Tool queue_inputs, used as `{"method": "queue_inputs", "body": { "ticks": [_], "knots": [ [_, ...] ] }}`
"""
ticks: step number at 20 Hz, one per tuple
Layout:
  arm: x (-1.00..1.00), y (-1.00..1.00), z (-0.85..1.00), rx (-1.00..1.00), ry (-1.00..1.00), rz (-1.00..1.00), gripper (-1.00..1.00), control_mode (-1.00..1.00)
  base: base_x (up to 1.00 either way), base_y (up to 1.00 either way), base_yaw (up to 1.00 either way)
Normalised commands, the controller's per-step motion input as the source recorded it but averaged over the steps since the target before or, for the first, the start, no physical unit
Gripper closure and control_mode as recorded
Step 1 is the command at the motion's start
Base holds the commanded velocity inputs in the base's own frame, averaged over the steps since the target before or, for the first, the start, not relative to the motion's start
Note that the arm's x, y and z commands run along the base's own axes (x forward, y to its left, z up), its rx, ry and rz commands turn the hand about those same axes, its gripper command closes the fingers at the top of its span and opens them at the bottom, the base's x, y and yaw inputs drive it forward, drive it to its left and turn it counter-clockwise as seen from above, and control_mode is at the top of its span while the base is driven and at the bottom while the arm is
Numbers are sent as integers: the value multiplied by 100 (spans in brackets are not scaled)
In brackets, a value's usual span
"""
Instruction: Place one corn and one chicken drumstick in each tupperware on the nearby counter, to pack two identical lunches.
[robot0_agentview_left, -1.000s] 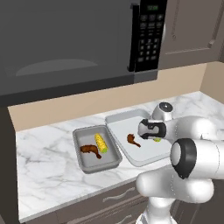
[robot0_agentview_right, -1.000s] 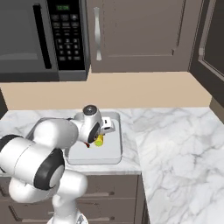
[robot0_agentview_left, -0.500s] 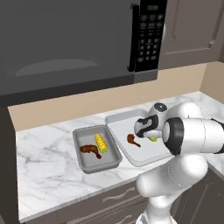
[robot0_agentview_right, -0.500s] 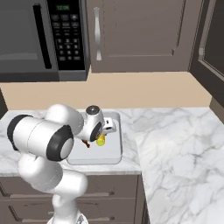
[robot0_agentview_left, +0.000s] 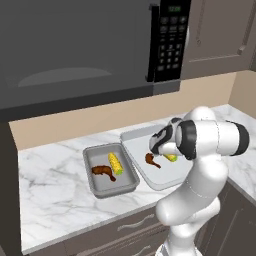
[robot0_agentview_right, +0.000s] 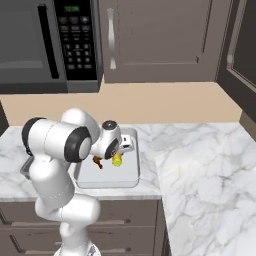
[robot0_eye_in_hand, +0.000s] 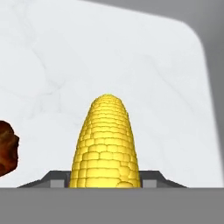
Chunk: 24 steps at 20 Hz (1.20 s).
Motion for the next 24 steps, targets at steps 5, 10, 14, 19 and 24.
{"method": "queue_inputs", "body": {
  "ticks": [5, 10, 14, 19, 24],
  "knots": [
    [2, -3, -9, 0, 0, 0, -100, -100, 0, 0, 0],
    [-17, -5, 6, 0, 0, 0, -100, -100, 0, 0, 0],
    [-49, -1, 45, 0, 0, 0, -100, -100, 0, 0, 0],
    [-63, 0, 76, 0, 0, 0, -100, -100, 0, 0, 0],
    [-81, -2, 95, 0, -1, 0, -100, -100, 0, 0, 0]
  ]
}}
